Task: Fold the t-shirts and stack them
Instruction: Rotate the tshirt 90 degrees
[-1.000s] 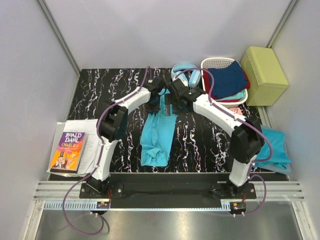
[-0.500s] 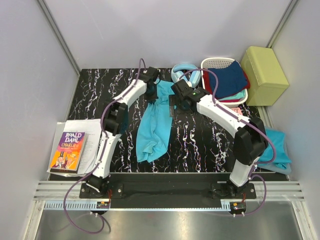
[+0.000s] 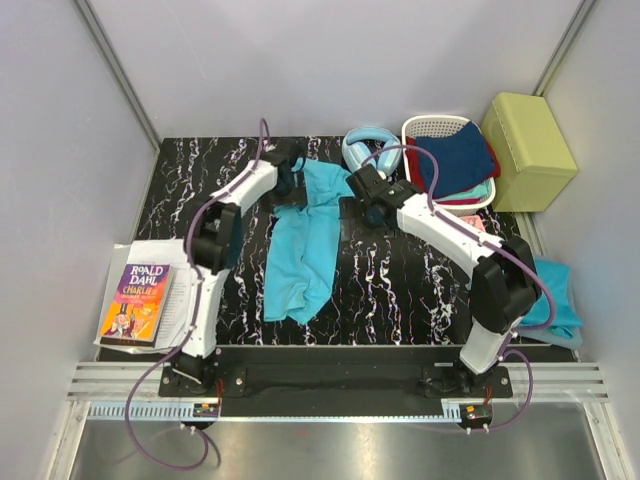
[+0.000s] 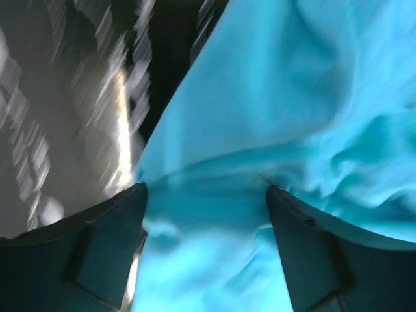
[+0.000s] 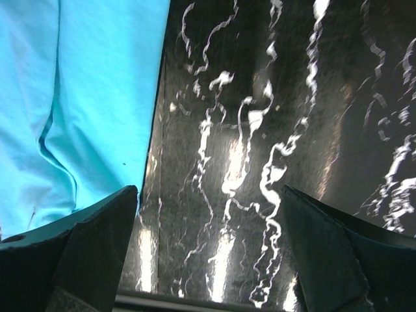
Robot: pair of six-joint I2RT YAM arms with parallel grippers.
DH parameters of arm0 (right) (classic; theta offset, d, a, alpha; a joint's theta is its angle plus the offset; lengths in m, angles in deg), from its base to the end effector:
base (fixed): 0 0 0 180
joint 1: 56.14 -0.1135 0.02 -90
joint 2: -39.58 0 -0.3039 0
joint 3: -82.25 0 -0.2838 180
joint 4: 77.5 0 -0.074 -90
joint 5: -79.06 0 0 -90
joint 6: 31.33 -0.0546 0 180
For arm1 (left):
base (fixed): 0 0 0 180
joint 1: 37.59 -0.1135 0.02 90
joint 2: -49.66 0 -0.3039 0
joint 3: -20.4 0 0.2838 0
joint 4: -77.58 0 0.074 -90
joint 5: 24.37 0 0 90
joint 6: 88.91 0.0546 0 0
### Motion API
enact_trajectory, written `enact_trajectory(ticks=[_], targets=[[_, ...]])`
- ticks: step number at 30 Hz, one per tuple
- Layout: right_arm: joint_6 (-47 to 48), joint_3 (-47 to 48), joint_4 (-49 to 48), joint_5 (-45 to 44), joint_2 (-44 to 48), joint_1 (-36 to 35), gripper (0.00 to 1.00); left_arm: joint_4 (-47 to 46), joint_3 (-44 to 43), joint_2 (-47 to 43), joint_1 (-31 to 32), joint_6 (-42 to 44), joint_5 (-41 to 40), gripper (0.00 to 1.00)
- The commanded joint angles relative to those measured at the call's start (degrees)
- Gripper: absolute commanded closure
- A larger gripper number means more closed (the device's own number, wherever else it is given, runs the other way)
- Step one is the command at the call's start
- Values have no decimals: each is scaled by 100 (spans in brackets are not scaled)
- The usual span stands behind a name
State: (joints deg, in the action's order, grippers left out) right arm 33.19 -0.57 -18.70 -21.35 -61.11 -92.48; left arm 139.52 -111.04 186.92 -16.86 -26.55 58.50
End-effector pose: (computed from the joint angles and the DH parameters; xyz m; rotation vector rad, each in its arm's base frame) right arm 0.3433 0.2403 0.2817 -0.1903 2.6269 0.1276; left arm 0.5393 -0.1969 0.1723 -0.1984 2.7297 -0.0648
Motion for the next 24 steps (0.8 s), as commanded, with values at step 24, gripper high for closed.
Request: enact_trajectory(ticks=[24], targets=[[-889, -1827, -774, 347, 990, -1183, 1, -431, 2707, -2900, 230, 197, -747, 24]])
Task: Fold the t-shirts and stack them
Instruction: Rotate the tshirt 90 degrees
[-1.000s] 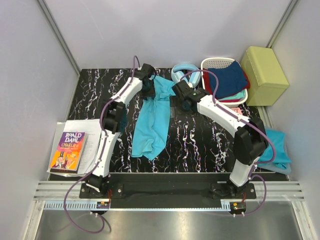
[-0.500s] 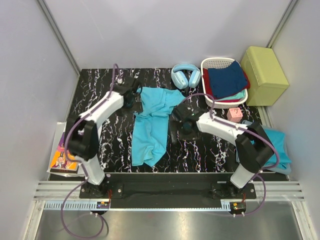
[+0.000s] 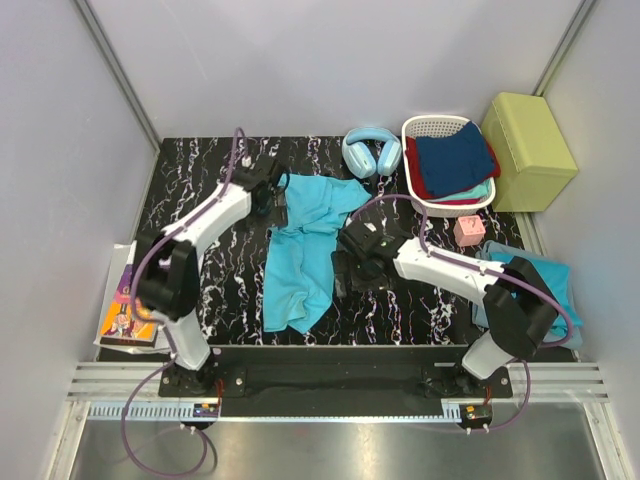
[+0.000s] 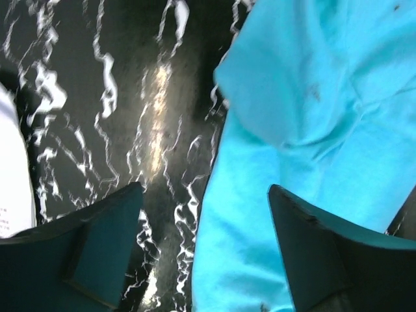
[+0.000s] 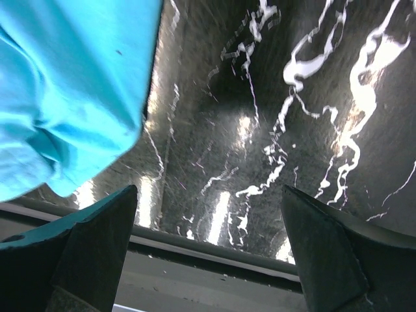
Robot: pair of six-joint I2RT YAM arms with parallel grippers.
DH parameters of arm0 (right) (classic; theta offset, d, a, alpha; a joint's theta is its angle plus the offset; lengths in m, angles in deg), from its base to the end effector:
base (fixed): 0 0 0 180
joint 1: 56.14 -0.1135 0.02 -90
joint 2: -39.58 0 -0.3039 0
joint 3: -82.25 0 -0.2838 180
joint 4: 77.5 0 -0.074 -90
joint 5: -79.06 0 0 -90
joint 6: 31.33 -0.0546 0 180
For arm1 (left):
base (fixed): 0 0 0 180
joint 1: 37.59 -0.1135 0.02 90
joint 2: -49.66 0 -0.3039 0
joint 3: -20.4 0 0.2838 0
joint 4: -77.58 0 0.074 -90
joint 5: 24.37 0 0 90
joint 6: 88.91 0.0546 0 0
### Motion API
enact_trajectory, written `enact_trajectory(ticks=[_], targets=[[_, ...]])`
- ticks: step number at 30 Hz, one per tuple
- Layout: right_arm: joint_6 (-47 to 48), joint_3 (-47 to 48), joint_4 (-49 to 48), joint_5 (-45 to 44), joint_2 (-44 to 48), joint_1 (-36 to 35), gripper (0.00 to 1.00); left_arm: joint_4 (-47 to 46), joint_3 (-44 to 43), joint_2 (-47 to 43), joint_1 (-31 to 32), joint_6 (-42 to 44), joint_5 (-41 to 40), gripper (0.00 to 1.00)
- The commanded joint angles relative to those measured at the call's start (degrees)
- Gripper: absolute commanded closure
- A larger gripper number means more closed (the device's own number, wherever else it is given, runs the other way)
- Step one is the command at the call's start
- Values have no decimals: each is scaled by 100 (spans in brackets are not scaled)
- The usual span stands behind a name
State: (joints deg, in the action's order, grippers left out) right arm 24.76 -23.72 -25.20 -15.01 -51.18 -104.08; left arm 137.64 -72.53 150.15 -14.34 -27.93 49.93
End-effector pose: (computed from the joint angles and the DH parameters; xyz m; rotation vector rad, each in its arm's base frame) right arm 0.2318 0.2512 0.2157 -0.3245 2.7883 0.2650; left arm 0.3778 -0.1462 0.2580 -0.2072 2.6643 0.0979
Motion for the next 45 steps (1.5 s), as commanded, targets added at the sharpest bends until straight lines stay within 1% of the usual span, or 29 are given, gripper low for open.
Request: enact_trajectory(ticks=[1, 2, 3, 4, 5, 10, 15, 18, 22, 23, 26, 29, 34, 40, 45], targets=[[-19, 576, -81, -348, -64, -31, 1, -155, -1451, 1301, -22, 344, 225, 29], [-2, 742, -11, -392, -82, -22, 1, -84, -2011, 1533, -22, 344, 278, 37], [25, 813, 76, -410, -82, -22, 1, -5, -2261, 1735, -22, 335, 322, 38], [42, 866, 112, -471, -56, -22, 1, 39, -2498, 2085, -22, 335, 375, 39], [60, 927, 147, -506, -38, -22, 1, 83, -2909, 2228, -30, 318, 375, 40], [139, 902, 297, -769, 76, -22, 1, 268, -3957, 3036, -31, 370, 612, 43], [174, 858, 376, -902, 155, -13, 1, 303, -4100, 3459, -31, 344, 840, 47], [209, 954, 411, -928, 173, 13, 1, 303, -4249, 3722, -30, 396, 902, 54], [271, 1130, 490, -972, 103, 83, 1, 347, -4600, 4040, -39, 458, 964, 71], [288, 1191, 516, -964, 102, 101, 1, 347, -4636, 4092, -48, 467, 990, 78], [341, 1279, 578, -981, 94, 180, 1, 382, -4820, 4303, -83, 467, 1052, 88], [394, 1341, 639, -990, 67, 250, 1, 470, -5066, 4523, -171, 441, 1096, 94], [412, 1359, 728, -999, 23, 338, 1, 549, -5636, 4875, -417, 441, 1157, 96], [376, 1210, 842, -1007, 93, 356, 1, 541, -6182, 5217, -672, 362, 1368, 95], [306, 1069, 895, -972, 190, 365, 1, 365, -6358, 5358, -795, 283, 1465, 94]])
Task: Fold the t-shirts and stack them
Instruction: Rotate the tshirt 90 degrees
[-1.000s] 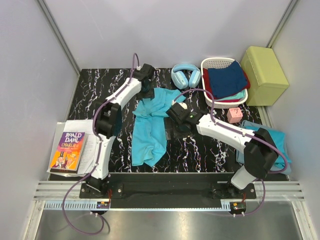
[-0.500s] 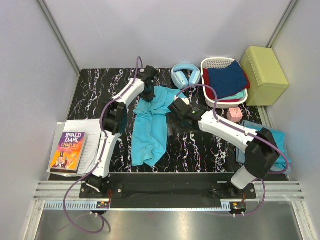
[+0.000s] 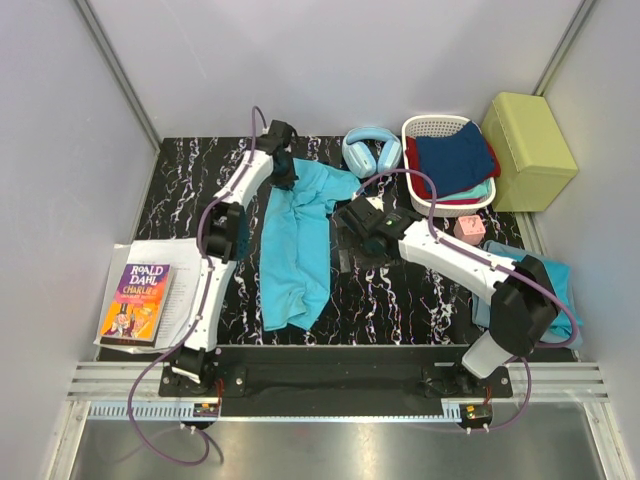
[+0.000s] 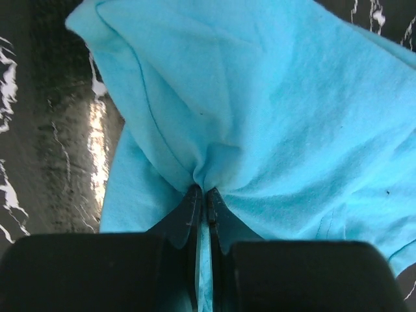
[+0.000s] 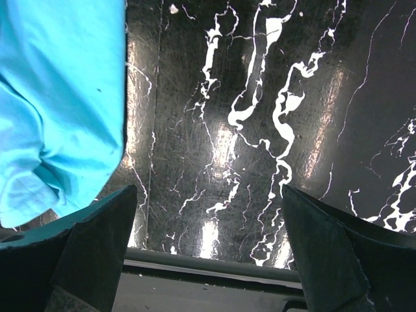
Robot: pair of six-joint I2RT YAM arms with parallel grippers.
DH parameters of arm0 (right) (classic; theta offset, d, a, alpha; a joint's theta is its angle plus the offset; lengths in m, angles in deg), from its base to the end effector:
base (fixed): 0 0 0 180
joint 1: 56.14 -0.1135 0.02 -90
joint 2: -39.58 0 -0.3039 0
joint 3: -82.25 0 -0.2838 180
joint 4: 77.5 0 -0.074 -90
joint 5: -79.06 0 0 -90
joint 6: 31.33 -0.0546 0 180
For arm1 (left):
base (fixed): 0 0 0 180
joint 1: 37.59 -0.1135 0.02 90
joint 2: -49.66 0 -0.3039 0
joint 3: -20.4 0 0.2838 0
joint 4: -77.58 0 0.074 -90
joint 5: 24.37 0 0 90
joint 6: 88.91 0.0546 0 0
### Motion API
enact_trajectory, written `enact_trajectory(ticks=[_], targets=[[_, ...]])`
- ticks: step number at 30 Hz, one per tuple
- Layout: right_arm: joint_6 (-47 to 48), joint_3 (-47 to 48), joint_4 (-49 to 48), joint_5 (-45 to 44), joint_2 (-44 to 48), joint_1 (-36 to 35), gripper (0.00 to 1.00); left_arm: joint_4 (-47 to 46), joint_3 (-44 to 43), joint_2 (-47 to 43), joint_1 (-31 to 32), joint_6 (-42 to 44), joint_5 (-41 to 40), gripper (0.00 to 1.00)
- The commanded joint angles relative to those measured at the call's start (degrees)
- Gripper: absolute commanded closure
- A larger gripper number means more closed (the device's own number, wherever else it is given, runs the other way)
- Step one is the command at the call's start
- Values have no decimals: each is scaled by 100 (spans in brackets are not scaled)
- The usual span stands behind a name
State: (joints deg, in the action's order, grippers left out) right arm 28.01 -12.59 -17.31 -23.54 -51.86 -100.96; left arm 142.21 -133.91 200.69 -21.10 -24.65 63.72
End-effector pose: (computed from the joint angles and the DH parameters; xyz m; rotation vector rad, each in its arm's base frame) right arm 0.2641 0.2457 0.2696 -0.2694 2.6699 0.1078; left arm 0.6054 -0.1773 0.1641 -0.2254 2.6465 -0.2030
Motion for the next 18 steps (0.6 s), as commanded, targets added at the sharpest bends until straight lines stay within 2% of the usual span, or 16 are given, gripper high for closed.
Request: enact_trajectory(ticks=[1, 10, 14, 16, 17, 18], targets=[[-28, -87, 123, -111, 267, 52, 1, -136, -221, 314, -146, -72, 94, 93], [42, -290, 185, -41, 451, 61, 1, -285, -379, 463, -419, -46, 156, 87], [112, -281, 176, 29, 452, 52, 1, -329, -153, 113, -392, -72, 86, 58], [156, -229, 176, 38, 434, 52, 0, -496, 102, -455, -279, -11, -324, 48], [165, -202, 185, 82, 425, 61, 0, -583, 382, -686, -235, 42, -475, 31], [165, -158, 176, 82, 425, 61, 0, -689, 489, -905, -191, 138, -599, 21]])
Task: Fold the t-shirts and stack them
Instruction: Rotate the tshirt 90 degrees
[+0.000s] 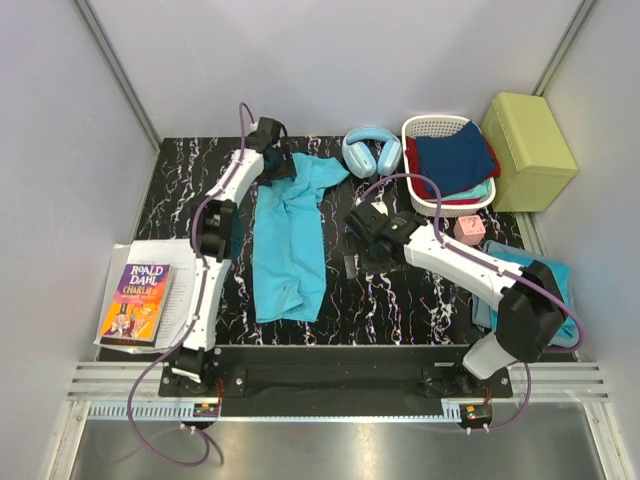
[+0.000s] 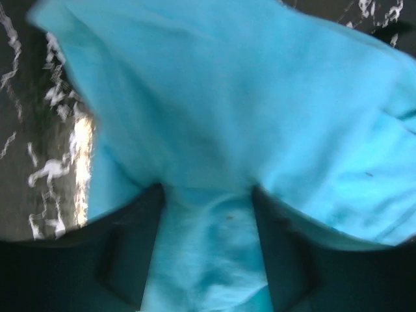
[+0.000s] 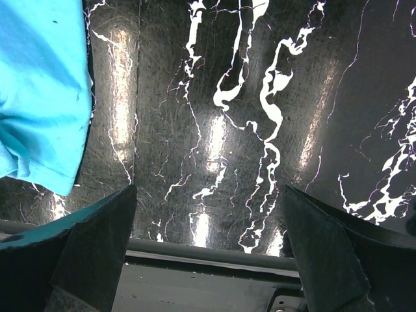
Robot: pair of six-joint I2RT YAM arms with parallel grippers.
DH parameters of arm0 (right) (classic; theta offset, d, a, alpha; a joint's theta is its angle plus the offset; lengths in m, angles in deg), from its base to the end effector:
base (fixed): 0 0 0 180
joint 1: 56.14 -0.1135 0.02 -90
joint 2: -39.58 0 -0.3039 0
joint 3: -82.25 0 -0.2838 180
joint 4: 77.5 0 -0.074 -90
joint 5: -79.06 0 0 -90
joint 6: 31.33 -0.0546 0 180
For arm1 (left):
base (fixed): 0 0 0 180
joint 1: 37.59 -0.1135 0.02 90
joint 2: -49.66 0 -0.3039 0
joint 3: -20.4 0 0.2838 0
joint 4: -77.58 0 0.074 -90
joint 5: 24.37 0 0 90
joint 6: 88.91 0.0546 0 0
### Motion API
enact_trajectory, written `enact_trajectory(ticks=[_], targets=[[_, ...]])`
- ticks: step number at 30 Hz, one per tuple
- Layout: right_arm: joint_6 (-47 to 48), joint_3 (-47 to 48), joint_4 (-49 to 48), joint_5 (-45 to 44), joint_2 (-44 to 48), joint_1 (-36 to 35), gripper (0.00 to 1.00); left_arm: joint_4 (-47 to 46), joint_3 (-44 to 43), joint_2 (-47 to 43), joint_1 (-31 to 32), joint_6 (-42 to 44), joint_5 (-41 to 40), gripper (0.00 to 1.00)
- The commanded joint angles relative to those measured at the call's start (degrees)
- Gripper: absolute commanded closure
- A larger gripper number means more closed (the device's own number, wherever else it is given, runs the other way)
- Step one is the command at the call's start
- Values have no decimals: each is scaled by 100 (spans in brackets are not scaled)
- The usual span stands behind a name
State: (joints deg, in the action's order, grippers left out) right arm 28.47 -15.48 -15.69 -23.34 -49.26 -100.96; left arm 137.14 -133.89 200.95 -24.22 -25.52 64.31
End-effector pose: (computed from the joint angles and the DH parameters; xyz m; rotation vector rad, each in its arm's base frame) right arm 0.2513 0.2332 0.2665 -0.2892 2.6966 0.0816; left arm 0.6237 -0.1470 0.1670 -0.3058 2.5572 -0.2366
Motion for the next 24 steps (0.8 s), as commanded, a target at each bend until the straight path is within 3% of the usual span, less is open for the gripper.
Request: enact_trajectory(ticks=[1, 3, 10, 13, 20, 24], targets=[[119, 148, 23, 63, 156, 52, 0, -191, 549, -1273, 175, 244, -772, 13], [119, 183, -3, 71, 182, 52, 0, -200, 646, -1565, 193, 253, -782, 1], [128, 210, -91, 186, 226, 52, 0, -262, 1665, -2970, 359, 148, -922, 1], [128, 131, -205, 387, 244, 52, 0, -340, 2726, -3734, 587, -54, -904, 1], [-39, -458, -820, 1117, 139, -219, 0, -789, 6266, -5678, 1651, -405, -1880, 1], [-83, -677, -969, 1073, -46, -563, 0, -719, 7368, -6592, 1845, -818, -1915, 1]])
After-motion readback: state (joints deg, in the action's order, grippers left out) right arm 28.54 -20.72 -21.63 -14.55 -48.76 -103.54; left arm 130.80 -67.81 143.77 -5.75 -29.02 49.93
